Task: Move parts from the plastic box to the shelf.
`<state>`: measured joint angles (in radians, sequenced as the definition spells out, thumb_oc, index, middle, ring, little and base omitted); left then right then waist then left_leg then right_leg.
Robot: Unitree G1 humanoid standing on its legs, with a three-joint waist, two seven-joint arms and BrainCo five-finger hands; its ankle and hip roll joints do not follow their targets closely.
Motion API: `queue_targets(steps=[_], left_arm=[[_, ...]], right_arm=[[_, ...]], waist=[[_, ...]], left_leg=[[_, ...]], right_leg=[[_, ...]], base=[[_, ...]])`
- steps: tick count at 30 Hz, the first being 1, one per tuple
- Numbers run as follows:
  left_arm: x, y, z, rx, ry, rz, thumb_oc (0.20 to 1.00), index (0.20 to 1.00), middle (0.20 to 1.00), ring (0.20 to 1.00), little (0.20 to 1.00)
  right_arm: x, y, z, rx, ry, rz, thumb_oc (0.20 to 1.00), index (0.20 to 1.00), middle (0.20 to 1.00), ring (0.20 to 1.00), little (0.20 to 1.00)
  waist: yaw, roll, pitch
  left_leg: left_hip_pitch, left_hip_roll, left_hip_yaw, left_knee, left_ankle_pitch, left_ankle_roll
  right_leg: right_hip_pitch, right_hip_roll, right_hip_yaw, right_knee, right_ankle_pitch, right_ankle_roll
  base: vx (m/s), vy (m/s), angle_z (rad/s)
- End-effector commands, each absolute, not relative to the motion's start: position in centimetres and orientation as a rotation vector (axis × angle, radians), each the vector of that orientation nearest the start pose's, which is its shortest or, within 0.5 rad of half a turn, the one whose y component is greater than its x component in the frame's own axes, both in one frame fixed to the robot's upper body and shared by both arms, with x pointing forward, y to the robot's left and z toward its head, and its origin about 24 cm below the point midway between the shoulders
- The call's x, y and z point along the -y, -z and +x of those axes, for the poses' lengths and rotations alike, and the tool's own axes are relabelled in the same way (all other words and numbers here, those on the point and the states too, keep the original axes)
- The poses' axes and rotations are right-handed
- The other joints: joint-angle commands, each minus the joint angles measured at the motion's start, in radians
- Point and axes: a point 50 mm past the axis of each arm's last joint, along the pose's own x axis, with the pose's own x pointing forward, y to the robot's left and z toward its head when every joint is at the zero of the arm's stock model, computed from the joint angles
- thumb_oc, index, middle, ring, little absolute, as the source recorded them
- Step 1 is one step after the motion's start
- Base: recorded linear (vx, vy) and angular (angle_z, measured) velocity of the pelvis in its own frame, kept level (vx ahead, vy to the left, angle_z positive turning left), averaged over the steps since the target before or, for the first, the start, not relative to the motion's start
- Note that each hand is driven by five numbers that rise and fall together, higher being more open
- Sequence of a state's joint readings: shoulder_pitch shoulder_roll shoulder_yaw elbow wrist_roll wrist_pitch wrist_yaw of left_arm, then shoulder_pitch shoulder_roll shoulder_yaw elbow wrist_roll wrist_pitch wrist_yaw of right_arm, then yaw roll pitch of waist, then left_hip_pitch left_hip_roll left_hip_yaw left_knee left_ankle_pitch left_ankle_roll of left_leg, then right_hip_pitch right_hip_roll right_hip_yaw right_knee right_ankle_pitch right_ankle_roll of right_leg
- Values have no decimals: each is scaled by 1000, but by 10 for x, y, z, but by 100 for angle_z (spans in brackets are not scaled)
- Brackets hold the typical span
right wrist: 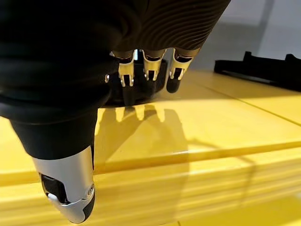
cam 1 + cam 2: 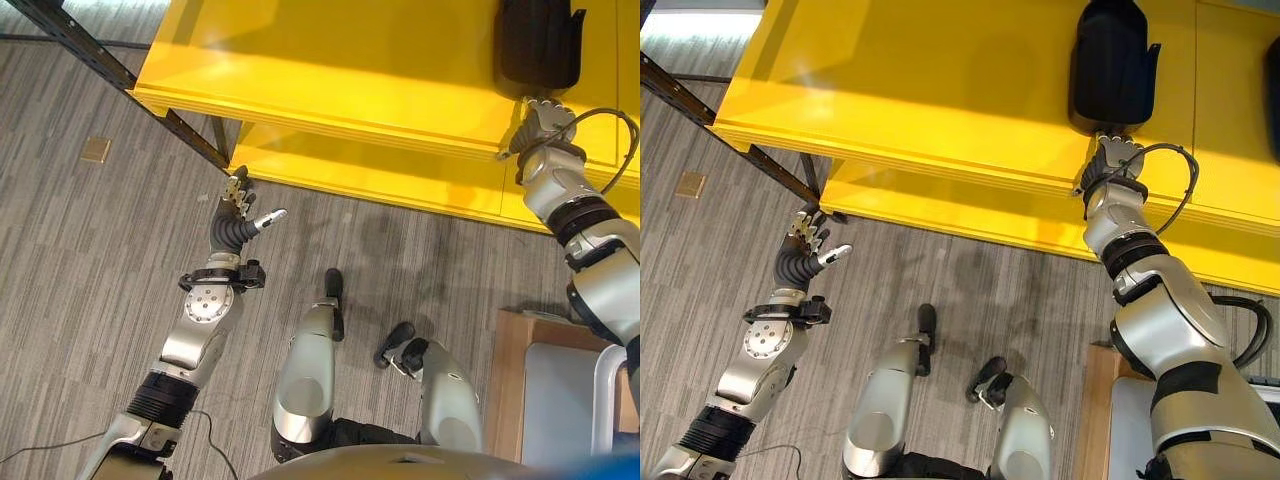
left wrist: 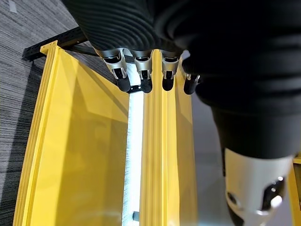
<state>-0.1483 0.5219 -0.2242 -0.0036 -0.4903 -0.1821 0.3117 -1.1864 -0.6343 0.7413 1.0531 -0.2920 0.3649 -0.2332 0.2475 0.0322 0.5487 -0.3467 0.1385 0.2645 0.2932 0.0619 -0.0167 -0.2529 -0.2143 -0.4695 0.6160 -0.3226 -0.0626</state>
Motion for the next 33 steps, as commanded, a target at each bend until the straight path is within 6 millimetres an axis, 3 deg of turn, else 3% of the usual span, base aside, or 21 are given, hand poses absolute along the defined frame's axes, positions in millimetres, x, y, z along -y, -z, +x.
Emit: queue_targets(steps=[1,8,14,15,19,21,23,28,33], left_arm=[[-195,-113,274,306,-29,-13,1000,1000,1000,1000,1000],[-198,-108,269,295,-63,-32,1000,1000,1000,1000,1000],[-205,-105,263,292,-126,-61,1000,1000,1000,1000,1000],[-208,-103,259,295,-160,-64,1000,1000,1000,1000,1000],[-215,-102,253,295,-241,-61,1000,1000,1000,1000,1000],[-218,-101,251,296,-273,-53,1000,1000,1000,1000,1000],[-223,-99,247,299,-331,-40,1000,1000,1000,1000,1000],[-227,-92,238,266,-364,-26,1000,1000,1000,1000,1000],[-234,-74,220,182,-413,-26,1000,1000,1000,1000,1000]], right_arm=[[254,-261,412,-52,531,-1320,1000,1000,1000,1000,1000],[253,-218,409,-74,430,-1108,1000,1000,1000,1000,1000],[234,-180,396,-42,216,-1029,1000,1000,1000,1000,1000],[222,-163,385,-37,101,-1047,1000,1000,1000,1000,1000],[188,-137,349,48,-64,-1030,1000,1000,1000,1000,1000],[175,-135,332,118,-140,-1007,1000,1000,1000,1000,1000],[156,-140,296,296,-236,-926,1000,1000,1000,1000,1000],[151,-144,265,444,-307,-811,1000,1000,1000,1000,1000],[162,-134,247,432,-335,-726,1000,1000,1000,1000,1000]], waist=[[36,6,-29],[5,2,-29],[-53,-9,-43],[-77,-19,-50],[-130,-44,-68],[-153,-55,-82],[-194,-68,-117],[-224,-80,-168],[-240,-81,-229]], left_leg=[[81,43,21,-38,-72,-78],[127,48,29,-59,-71,-80],[182,62,52,-84,-71,-85],[195,68,62,-87,-73,-86],[228,76,81,-102,-78,-83],[243,78,92,-112,-81,-82],[270,84,122,-141,-67,-73],[297,95,125,-153,-64,-77],[313,127,115,-193,-16,-99]], right_leg=[[-5,-28,-19,55,23,95],[32,-18,-4,9,34,98],[73,-1,28,-58,50,103],[84,5,39,-74,54,105],[107,28,68,-113,60,107],[118,41,81,-136,65,110],[148,75,96,-208,97,109],[200,98,118,-293,122,111],[251,97,147,-383,151,109]], base=[[0,0,0],[0,0,0],[-14,27,-10],[-4,10,-16],[3,-8,-18],[-64,-49,-18],[-166,-104,-33],[-90,-102,-25],[-42,-57,-10]])
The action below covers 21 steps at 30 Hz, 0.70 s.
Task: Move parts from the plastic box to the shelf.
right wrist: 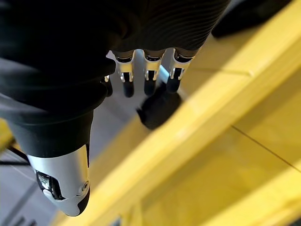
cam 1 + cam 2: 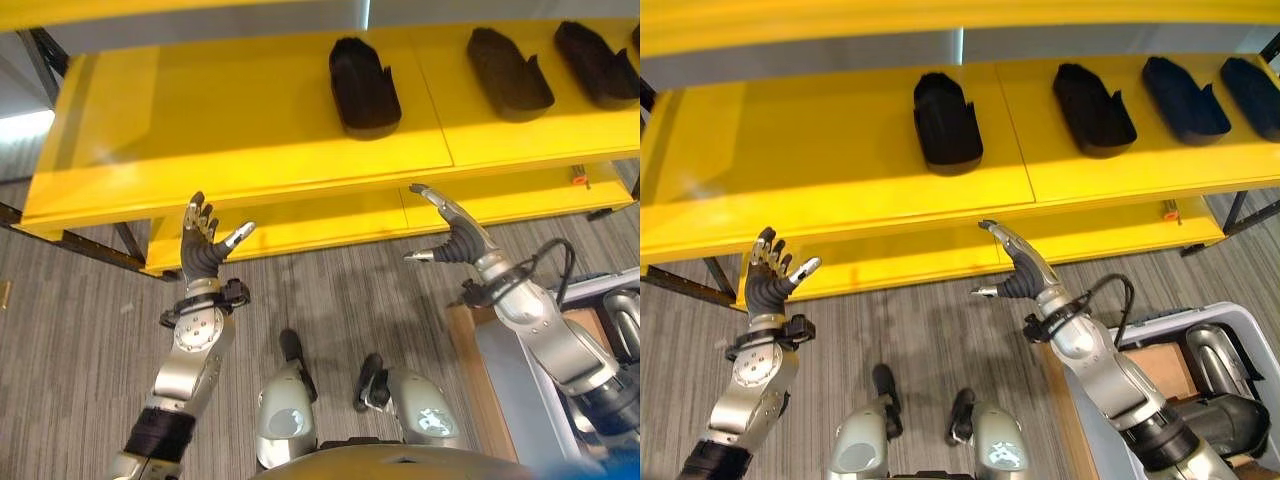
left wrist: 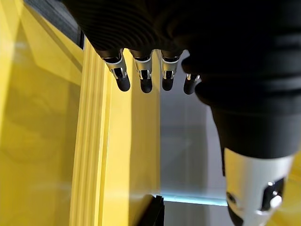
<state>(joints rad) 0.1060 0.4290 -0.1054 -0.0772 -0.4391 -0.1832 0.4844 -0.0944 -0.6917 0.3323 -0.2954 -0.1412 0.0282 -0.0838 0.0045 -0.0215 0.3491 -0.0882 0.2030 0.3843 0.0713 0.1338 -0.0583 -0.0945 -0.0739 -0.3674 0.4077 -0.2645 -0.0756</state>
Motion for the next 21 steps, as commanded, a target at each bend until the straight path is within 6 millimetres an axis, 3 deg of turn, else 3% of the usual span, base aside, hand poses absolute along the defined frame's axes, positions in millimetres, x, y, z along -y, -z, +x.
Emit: queue_targets(steps=[1,2,4,5,7,8,10,13,18,19,21], left_arm=[[-234,-72,218,177,-420,-29,1000,1000,1000,1000,1000],[-237,-65,212,150,-458,-50,1000,1000,1000,1000,1000],[-238,-63,211,144,-462,-53,1000,1000,1000,1000,1000],[-239,-61,210,143,-462,-55,1000,1000,1000,1000,1000],[-236,-59,210,131,-399,0,1000,1000,1000,1000,1000],[-235,-55,211,85,-379,19,1000,1000,1000,1000,1000],[-234,-50,210,52,-376,31,1000,1000,1000,1000,1000],[-223,-27,203,-44,-293,66,1000,1000,1000,1000,1000],[-207,-16,191,-45,-141,102,1000,1000,1000,1000,1000],[-206,-17,189,-33,-118,126,1000,1000,1000,1000,1000],[-206,-19,186,-10,-78,165,1000,1000,1000,1000,1000]], right_arm=[[162,-133,246,430,-337,-716,1000,1000,1000,1000,1000],[166,-133,239,438,-335,-664,1000,1000,1000,1000,1000],[166,-134,237,456,-324,-645,1000,1000,1000,1000,1000],[166,-135,236,473,-315,-632,1000,1000,1000,1000,1000],[171,-138,230,515,-243,-561,1000,1000,1000,1000,1000],[171,-140,227,547,-229,-524,1000,1000,1000,1000,1000],[171,-142,224,578,-216,-499,1000,1000,1000,1000,1000],[180,-146,216,622,-120,-447,1000,1000,1000,1000,1000],[198,-133,209,515,0,-414,1000,1000,1000,1000,1000],[203,-126,206,482,30,-393,1000,1000,1000,1000,1000],[213,-116,202,444,91,-399,1000,1000,1000,1000,1000]], waist=[[3,-27,-33],[-4,-27,-46],[-5,-28,-50],[-6,-28,-56],[-14,-27,-71],[-17,-20,-84],[-19,-16,-95],[-36,-14,-125],[-68,-15,-143],[-78,-19,-143],[-78,-29,-139]], left_leg=[[56,65,-7,23,-83,-59],[49,71,-17,38,-57,-68],[46,52,-27,57,-86,-56],[50,16,-38,76,-128,-39],[71,-108,-64,126,-248,17],[95,-149,-86,79,-260,36],[110,-155,-94,37,-247,40],[133,-160,-114,-25,-225,42],[188,-149,-85,-133,-198,56],[196,-139,-64,-150,-191,55],[222,-116,22,-155,-192,50]], right_leg=[[97,-44,47,-182,97,122],[116,-44,68,-225,116,126],[120,-46,76,-230,117,127],[117,-48,83,-234,120,130],[119,-39,123,-287,161,153],[110,-25,138,-301,175,170],[106,-17,142,-311,183,174],[115,-13,171,-357,210,184],[105,-45,201,-380,255,234],[101,-54,193,-377,263,245],[86,-79,106,-344,285,267]], base=[[-55,-28,-10],[-52,-19,-15],[-65,-6,-17],[-92,-5,-13],[-129,17,-19],[-99,63,-20],[-43,82,-22],[-31,178,-26],[-58,154,-44],[-105,54,-49],[-136,12,-64]])
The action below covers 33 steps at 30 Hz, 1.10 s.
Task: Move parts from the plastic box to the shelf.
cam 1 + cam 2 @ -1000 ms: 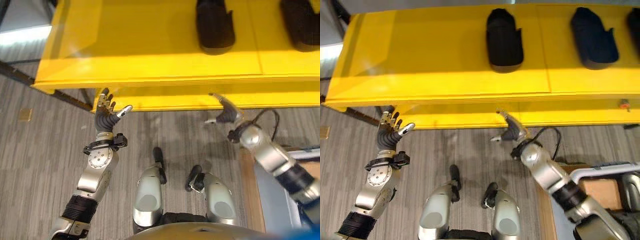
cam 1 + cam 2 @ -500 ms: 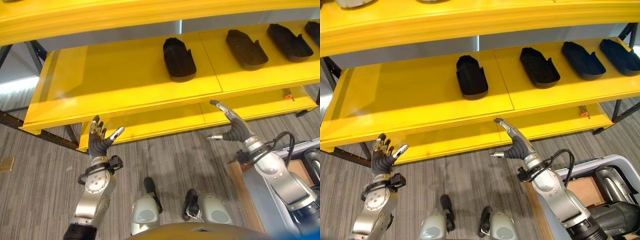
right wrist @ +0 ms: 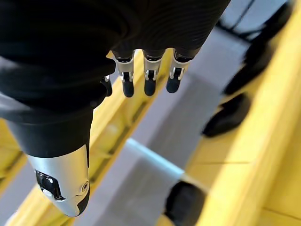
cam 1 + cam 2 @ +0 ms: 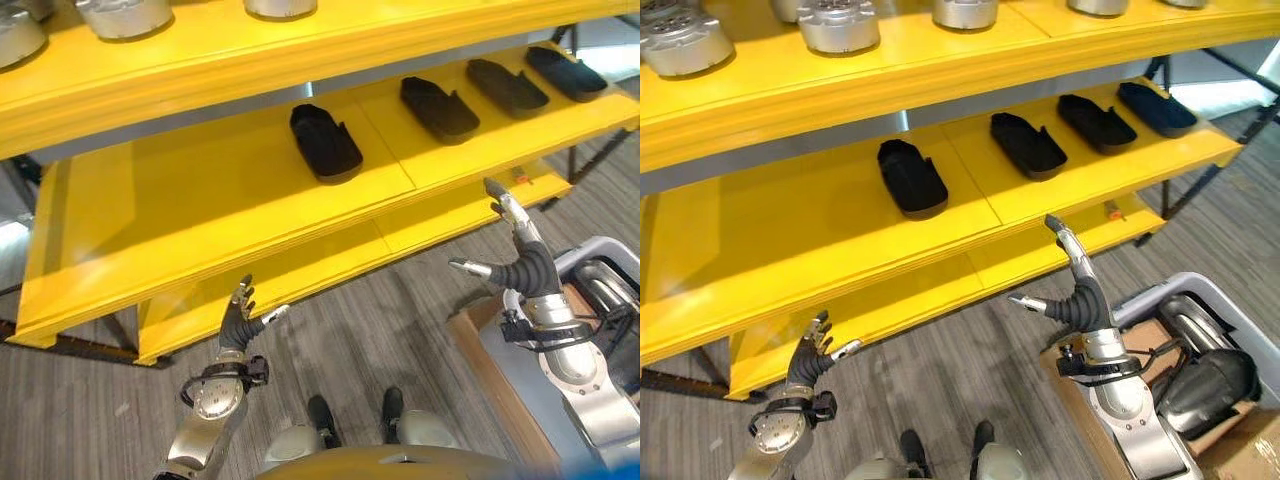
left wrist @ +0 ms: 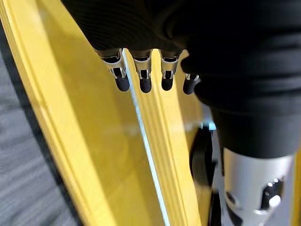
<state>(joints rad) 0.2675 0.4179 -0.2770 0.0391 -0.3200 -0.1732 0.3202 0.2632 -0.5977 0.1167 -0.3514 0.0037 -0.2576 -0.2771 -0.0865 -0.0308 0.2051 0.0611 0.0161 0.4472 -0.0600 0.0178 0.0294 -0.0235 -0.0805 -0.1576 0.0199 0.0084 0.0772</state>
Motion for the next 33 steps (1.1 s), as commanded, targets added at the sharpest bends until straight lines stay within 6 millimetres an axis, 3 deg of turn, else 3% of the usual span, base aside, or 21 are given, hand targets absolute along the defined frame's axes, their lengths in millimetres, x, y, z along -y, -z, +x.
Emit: queue_targets(steps=[1,2,5,8,12,15,19,22,25,28,31,32,33], left_arm=[[-207,-20,185,4,-78,180,1000,1000,1000,1000,1000],[-210,-27,188,42,-99,204,1000,1000,1000,1000,1000],[-211,-30,197,65,-49,212,1000,1000,1000,1000,1000],[-209,-29,200,52,-73,196,1000,1000,1000,1000,1000],[-204,-29,203,44,-67,177,1000,1000,1000,1000,1000],[-193,-33,203,78,-20,168,1000,1000,1000,1000,1000],[-206,-43,200,127,-155,118,1000,1000,1000,1000,1000],[-213,-50,205,146,-159,101,1000,1000,1000,1000,1000],[-207,-55,210,157,-119,57,1000,1000,1000,1000,1000],[-201,-56,214,168,-110,53,1000,1000,1000,1000,1000],[-193,-59,220,184,-141,28,1000,1000,1000,1000,1000],[-191,-62,223,195,-157,25,1000,1000,1000,1000,1000],[-191,-64,225,205,-165,34,1000,1000,1000,1000,1000]], right_arm=[[214,-113,204,437,111,-405,1000,1000,1000,1000,1000],[220,-107,212,397,164,-421,1000,1000,1000,1000,1000],[233,-100,215,364,286,-420,1000,1000,1000,1000,1000],[237,-103,222,316,279,-327,1000,1000,1000,1000,1000],[227,-119,224,363,259,-365,1000,1000,1000,1000,1000],[231,-116,229,310,276,-418,1000,1000,1000,1000,1000],[243,-110,230,262,255,-481,1000,1000,1000,1000,1000],[249,-107,228,233,248,-484,1000,1000,1000,1000,1000],[248,-105,231,207,222,-473,1000,1000,1000,1000,1000],[245,-101,233,186,194,-463,1000,1000,1000,1000,1000],[232,-88,237,139,121,-408,1000,1000,1000,1000,1000],[225,-81,239,121,89,-374,1000,1000,1000,1000,1000],[220,-76,239,108,68,-357,1000,1000,1000,1000,1000]], waist=[[22,-21,9],[33,-12,14],[11,-13,19],[22,-3,15],[22,-15,17],[10,-22,21],[-7,-28,26],[-20,-31,21],[-29,-30,10],[-33,-29,3],[-26,-22,-8],[-13,-21,-9],[-6,-19,-7]], left_leg=[[83,84,6,-24,-71,-44],[98,100,51,-23,-74,-46],[84,99,65,-10,-73,-19],[83,123,125,4,-54,-24],[64,168,186,59,-46,-49],[65,214,238,98,-43,-78],[66,262,266,152,-48,-104],[63,312,271,191,-4,-140],[73,345,271,221,30,-172],[76,353,265,245,38,-183],[65,300,183,269,1,-172],[40,241,110,272,-50,-142],[21,210,78,277,-73,-125]], right_leg=[[9,-85,-167,66,19,119],[-1,-115,-233,127,6,134],[-6,-133,-180,206,-31,116],[43,-168,-252,196,-58,95],[97,-153,-287,100,-52,84],[119,-137,-303,18,-16,71],[120,-115,-306,-19,-2,50],[111,-92,-297,-31,-10,24],[104,-68,-291,-46,-17,2],[101,-57,-285,-51,-22,-9],[83,-38,-247,-40,-35,-21],[74,-31,-214,-26,-41,-19],[72,-23,-193,-21,-46,-19]], base=[[-191,18,-182],[-206,-26,-242],[-127,-119,-148],[-44,-231,-120],[29,-338,-135],[77,-398,-84],[105,-344,-77],[106,-361,-35],[119,-352,-27],[89,-191,-35],[98,-153,-48],[132,-134,-59],[149,-144,-65]])
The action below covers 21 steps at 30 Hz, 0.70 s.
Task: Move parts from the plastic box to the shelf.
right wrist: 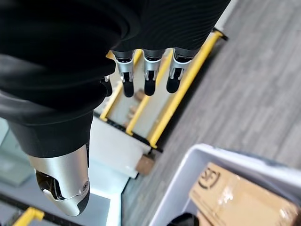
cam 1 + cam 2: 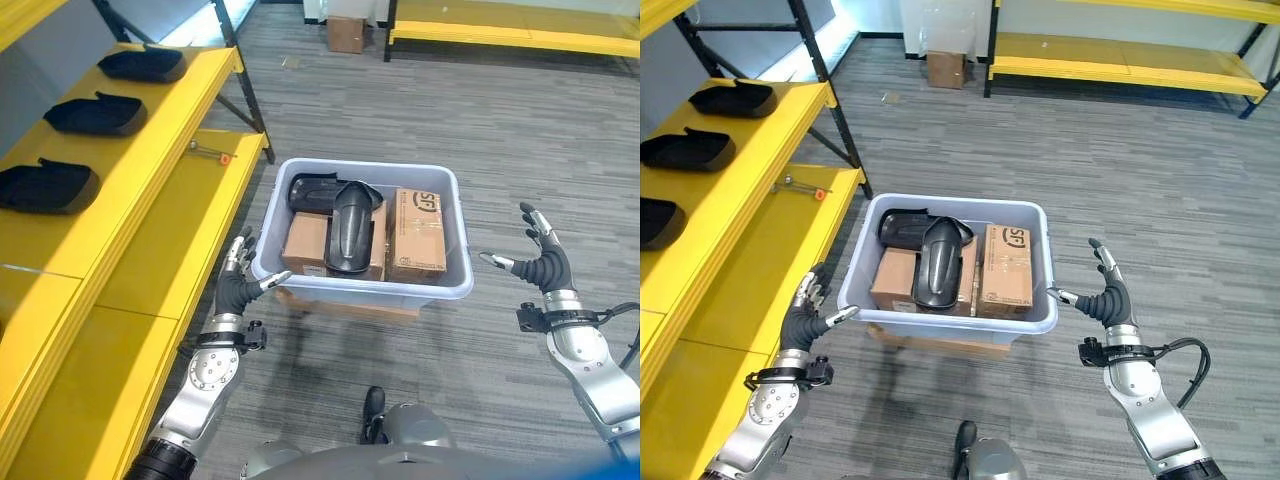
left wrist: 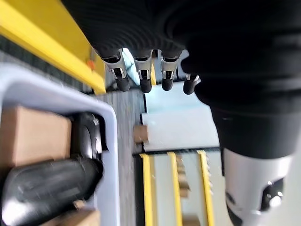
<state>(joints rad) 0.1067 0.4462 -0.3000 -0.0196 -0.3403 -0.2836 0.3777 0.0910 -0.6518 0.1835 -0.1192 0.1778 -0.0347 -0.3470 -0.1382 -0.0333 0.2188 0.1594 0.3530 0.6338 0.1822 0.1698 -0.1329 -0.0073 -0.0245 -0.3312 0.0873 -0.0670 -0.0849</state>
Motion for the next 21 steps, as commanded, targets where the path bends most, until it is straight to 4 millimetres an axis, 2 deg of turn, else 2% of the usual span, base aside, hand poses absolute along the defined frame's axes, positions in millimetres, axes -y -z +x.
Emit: queue_targets(steps=[1,3,6,9,13,16,19,21], left_arm=[[-190,-66,227,213,-167,43,1000,1000,1000,1000,1000],[-190,-66,227,213,-167,43,1000,1000,1000,1000,1000],[-187,-70,233,217,-159,38,1000,1000,1000,1000,1000],[-184,-68,237,200,-137,37,1000,1000,1000,1000,1000],[-180,-66,240,192,-108,49,1000,1000,1000,1000,1000],[-179,-64,239,191,-82,76,1000,1000,1000,1000,1000],[-185,-65,238,191,-83,92,1000,1000,1000,1000,1000],[-186,-65,239,190,-73,96,1000,1000,1000,1000,1000]], right_arm=[[217,-74,240,103,60,-347,1000,1000,1000,1000,1000],[217,-74,240,103,60,-347,1000,1000,1000,1000,1000],[206,-68,240,89,51,-311,1000,1000,1000,1000,1000],[196,-67,242,81,15,-293,1000,1000,1000,1000,1000],[192,-66,243,68,6,-295,1000,1000,1000,1000,1000],[190,-63,242,56,4,-282,1000,1000,1000,1000,1000],[186,-60,241,39,-36,-290,1000,1000,1000,1000,1000],[186,-58,240,29,-42,-291,1000,1000,1000,1000,1000]], waist=[[49,-17,-19],[49,-17,-19],[49,-15,-26],[42,0,-39],[32,10,-43],[27,13,-44],[27,19,-50],[22,23,-50]], left_leg=[[-88,-140,-123,38,-234,46],[-88,-140,-122,38,-234,46],[-100,-132,-155,-28,-212,44],[-105,-82,-189,-88,-148,13],[-94,-86,-165,-118,-170,13],[-93,-97,-160,-122,-182,20],[-84,-152,-161,-117,-229,48],[-83,-179,-150,-125,-234,62]], right_leg=[[57,-74,-7,-85,25,144],[57,-74,-7,-84,25,144],[61,-76,17,-70,3,143],[52,-90,39,-55,-19,143],[50,-104,32,-41,-28,150],[50,-111,38,-36,-27,153],[52,-122,50,-31,-22,166],[51,-122,45,-21,-23,172]], base=[[85,-86,-96],[54,-32,-104],[123,31,-6],[78,108,-59],[44,82,-27],[51,98,4],[82,225,-9],[45,235,-2]])
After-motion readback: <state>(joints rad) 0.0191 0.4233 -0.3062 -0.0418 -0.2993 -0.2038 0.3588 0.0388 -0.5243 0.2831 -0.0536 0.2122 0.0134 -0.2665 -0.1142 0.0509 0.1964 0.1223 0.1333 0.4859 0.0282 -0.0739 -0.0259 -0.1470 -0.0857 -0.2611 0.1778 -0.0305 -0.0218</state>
